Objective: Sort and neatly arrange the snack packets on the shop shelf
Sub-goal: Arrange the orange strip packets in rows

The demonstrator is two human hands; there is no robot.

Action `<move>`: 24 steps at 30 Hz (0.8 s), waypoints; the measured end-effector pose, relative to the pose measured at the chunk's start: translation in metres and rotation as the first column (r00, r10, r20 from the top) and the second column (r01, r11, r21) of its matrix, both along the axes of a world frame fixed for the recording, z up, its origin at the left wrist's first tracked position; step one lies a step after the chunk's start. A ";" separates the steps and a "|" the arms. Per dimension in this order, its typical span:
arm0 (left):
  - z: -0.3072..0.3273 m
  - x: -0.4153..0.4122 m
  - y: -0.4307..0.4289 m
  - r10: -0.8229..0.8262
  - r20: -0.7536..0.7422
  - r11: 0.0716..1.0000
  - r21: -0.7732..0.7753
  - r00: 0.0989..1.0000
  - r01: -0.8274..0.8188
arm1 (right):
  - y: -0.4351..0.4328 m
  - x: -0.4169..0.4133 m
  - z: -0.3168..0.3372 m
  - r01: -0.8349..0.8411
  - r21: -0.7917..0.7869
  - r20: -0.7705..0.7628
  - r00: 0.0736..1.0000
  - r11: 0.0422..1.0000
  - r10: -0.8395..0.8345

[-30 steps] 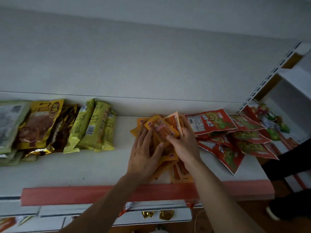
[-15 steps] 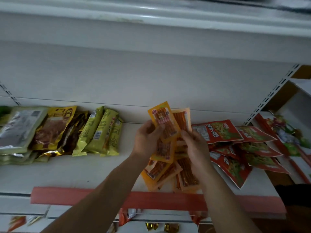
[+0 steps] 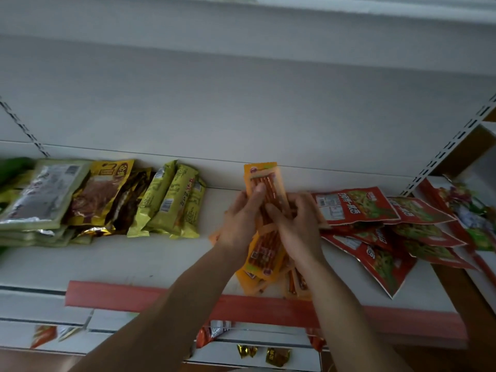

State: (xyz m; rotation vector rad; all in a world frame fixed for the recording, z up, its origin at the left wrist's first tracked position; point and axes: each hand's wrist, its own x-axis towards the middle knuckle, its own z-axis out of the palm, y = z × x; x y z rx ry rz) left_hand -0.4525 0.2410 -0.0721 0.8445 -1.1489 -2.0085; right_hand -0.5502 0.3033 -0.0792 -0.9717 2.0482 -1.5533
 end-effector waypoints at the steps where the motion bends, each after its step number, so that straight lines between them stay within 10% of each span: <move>1: -0.002 0.003 -0.001 0.051 0.002 0.998 -0.043 0.999 -0.051 | 0.001 -0.001 -0.001 -0.040 0.043 -0.001 0.999 0.998 0.040; 7: -0.013 0.034 -0.030 0.342 0.084 0.937 -0.107 0.936 -0.333 | 0.016 -0.004 -0.019 -0.041 0.545 -0.469 0.813 0.838 0.345; 11: -0.021 0.045 -0.035 0.296 0.092 0.936 -0.229 0.951 -0.269 | 0.016 -0.001 -0.023 0.004 0.594 -0.503 0.782 0.805 0.367; 18: -0.041 0.048 -0.019 0.135 0.326 0.909 -0.416 0.936 0.014 | 0.014 -0.011 -0.014 -0.080 0.249 -0.106 0.988 0.965 0.109; 24: -0.017 0.047 -0.020 0.075 0.208 0.958 -0.286 0.975 -0.012 | 0.012 -0.022 0.014 -0.023 -0.143 0.370 0.926 0.989 0.075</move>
